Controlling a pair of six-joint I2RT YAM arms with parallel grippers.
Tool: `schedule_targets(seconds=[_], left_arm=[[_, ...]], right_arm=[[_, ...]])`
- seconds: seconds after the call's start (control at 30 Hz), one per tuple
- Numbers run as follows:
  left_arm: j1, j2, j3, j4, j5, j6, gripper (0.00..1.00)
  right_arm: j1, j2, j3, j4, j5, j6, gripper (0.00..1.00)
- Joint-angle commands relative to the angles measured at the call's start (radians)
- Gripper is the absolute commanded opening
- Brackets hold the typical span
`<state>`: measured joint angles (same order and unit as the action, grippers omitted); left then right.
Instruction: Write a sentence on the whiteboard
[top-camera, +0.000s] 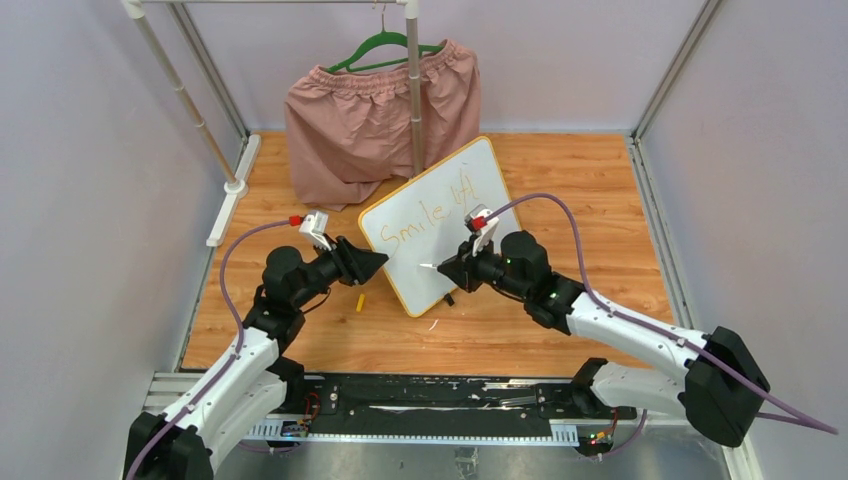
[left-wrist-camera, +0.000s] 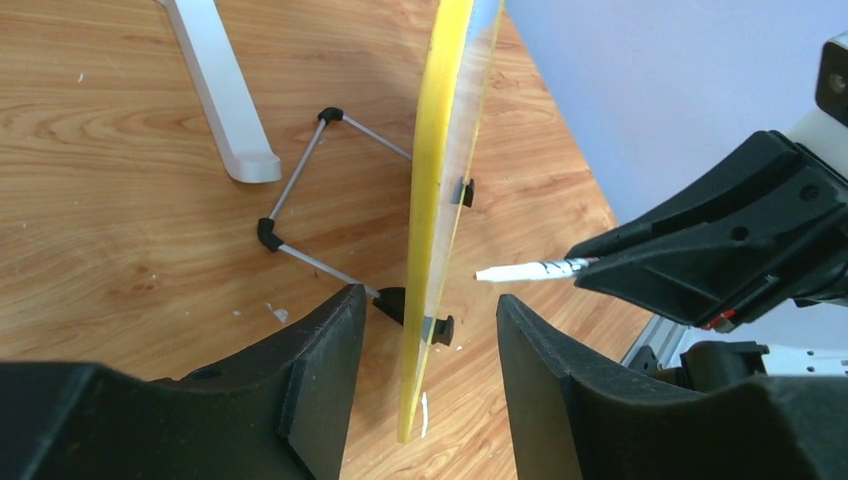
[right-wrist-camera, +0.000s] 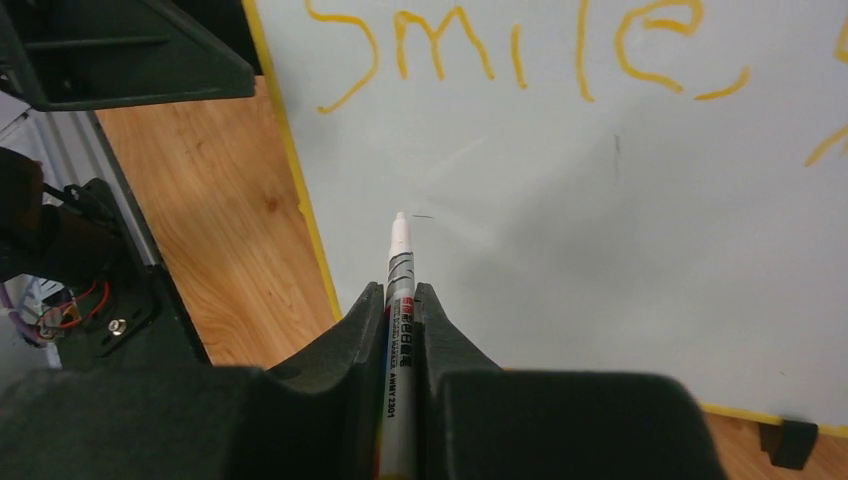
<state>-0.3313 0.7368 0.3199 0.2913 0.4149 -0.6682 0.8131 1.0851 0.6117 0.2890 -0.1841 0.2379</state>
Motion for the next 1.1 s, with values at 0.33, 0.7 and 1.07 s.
schedule_targets(seconds=[0.33, 0.7, 1.07], left_arm=[[-0.006, 0.011, 0.031, 0.012, -0.021, 0.014, 0.37], [-0.006, 0.034, 0.039, 0.012, -0.021, 0.030, 0.25], [-0.006, 0.031, 0.024, 0.012, -0.027, 0.041, 0.16]], right_arm=[[0.090, 0.041, 0.030, 0.078, -0.014, 0.012, 0.00], [0.110, 0.005, 0.003, 0.062, 0.034, -0.013, 0.00], [0.114, -0.009, -0.063, 0.132, 0.090, -0.008, 0.00]])
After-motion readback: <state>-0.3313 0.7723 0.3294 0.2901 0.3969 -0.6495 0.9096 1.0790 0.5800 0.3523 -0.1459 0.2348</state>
